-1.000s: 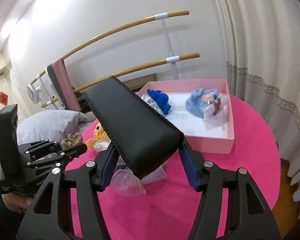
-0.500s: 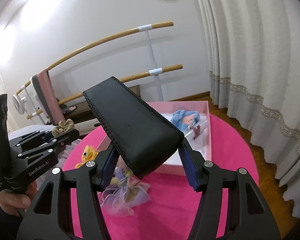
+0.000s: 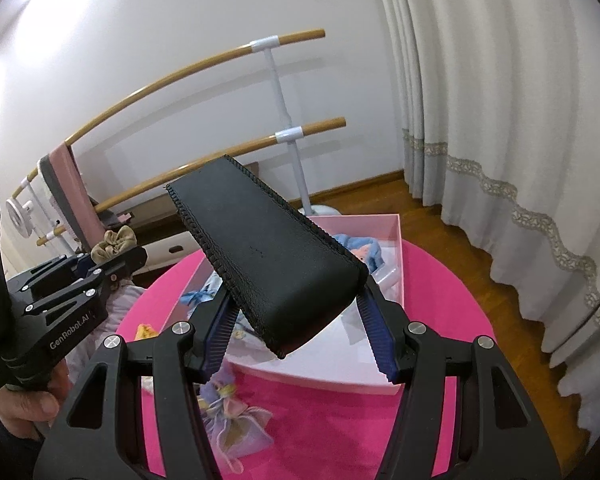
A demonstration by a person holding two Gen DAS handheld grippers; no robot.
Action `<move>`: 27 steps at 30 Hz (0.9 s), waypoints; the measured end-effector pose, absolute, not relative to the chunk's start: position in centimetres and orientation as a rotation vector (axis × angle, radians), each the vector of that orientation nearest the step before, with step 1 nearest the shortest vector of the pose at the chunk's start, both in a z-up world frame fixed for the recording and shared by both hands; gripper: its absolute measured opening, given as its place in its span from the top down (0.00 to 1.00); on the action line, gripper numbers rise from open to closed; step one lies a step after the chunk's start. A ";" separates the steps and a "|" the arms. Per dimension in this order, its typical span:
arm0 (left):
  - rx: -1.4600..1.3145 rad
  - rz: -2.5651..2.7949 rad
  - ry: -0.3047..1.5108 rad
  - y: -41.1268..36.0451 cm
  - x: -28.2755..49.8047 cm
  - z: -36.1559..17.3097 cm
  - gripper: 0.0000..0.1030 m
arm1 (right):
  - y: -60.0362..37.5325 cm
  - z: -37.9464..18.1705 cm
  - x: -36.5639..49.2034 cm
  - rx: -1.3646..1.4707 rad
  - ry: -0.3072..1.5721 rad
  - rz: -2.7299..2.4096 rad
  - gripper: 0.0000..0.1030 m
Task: Organize soft objects
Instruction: 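Lower the scrunchie into the box and open the left tool while the right tool releases the case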
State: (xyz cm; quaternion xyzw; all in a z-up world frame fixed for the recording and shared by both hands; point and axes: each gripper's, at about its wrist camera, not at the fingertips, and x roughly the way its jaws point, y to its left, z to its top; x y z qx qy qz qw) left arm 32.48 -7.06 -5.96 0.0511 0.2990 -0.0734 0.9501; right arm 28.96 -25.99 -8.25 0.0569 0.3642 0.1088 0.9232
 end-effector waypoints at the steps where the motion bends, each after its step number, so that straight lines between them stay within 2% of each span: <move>1: 0.100 -0.151 0.614 -7.2 33.1 -6.1 0.82 | -26.1 -8.5 29.3 0.119 0.754 0.220 0.46; 22: 0.094 -0.172 0.709 -10.0 43.6 -8.4 0.82 | -26.1 -13.0 35.5 0.130 0.924 0.203 0.48; 23: 0.104 -0.171 0.717 -10.3 44.2 -8.5 0.81 | -26.0 -13.3 35.6 0.123 0.930 0.191 0.44; 25: 0.110 -0.176 0.724 -10.6 45.3 -8.7 0.76 | -26.4 -13.4 35.7 0.128 0.911 0.174 0.24; 26: 0.111 -0.179 0.728 -10.8 45.7 -8.6 0.70 | -26.6 -13.4 35.4 0.134 0.892 0.166 0.02; 27: 0.114 -0.178 0.728 -10.9 46.0 -8.7 0.63 | -26.7 -13.3 35.3 0.136 0.880 0.163 0.00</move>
